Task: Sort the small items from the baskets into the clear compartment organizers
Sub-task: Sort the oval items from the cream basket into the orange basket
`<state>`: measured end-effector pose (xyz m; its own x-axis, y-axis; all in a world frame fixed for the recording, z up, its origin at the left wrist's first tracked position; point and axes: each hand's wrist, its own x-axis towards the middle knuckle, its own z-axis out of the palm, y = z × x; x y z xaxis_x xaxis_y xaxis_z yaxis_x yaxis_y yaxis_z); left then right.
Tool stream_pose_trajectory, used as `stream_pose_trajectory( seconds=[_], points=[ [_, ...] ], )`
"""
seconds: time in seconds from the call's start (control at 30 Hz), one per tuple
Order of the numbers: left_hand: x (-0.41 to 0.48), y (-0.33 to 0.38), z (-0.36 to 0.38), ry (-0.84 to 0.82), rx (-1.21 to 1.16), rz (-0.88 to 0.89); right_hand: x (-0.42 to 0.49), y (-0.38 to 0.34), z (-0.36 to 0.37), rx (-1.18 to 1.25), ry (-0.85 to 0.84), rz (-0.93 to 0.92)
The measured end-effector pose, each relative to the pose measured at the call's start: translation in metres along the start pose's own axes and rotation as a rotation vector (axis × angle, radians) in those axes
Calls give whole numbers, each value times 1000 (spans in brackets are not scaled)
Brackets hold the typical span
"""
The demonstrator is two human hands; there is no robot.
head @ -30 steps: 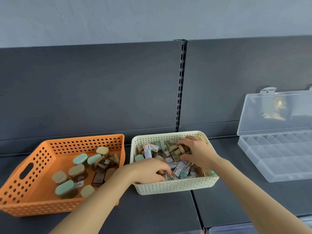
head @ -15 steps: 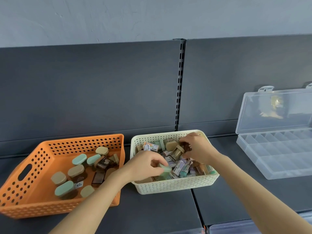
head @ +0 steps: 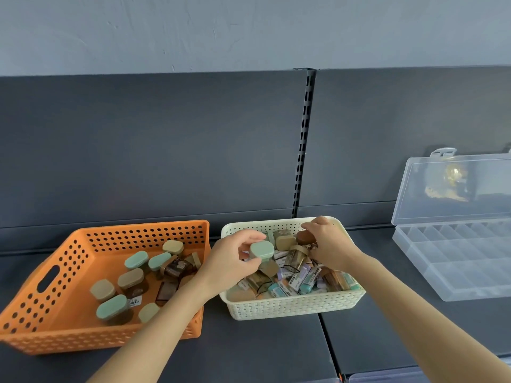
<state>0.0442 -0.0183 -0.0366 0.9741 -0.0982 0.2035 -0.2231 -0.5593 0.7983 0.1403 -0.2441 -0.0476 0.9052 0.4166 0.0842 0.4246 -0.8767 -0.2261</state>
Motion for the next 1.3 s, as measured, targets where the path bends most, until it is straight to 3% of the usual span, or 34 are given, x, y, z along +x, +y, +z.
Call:
stream_pose_trajectory(
  seconds=[0.2,0.37,0.47,0.7,1.13,1.3],
  points=[
    [-2,1,-4,13,-39,5,-5,-3,-7,99,22,47],
    [-5,0,-14,76,-22,21,-12,-20,-29,309,173,105],
    [-7,-1,-26,160,-8,27,-11,-44,-44,454,236,72],
    [-30,-21,-73,303,37,-48,-3,-107,-33,636,171,-54],
    [-87,-84,-182,512,288,-341,44,-251,12,515,33,-378],
    [-88,-109,-204,392,417,-493,69,-297,36,368,-36,-447]
  ],
)
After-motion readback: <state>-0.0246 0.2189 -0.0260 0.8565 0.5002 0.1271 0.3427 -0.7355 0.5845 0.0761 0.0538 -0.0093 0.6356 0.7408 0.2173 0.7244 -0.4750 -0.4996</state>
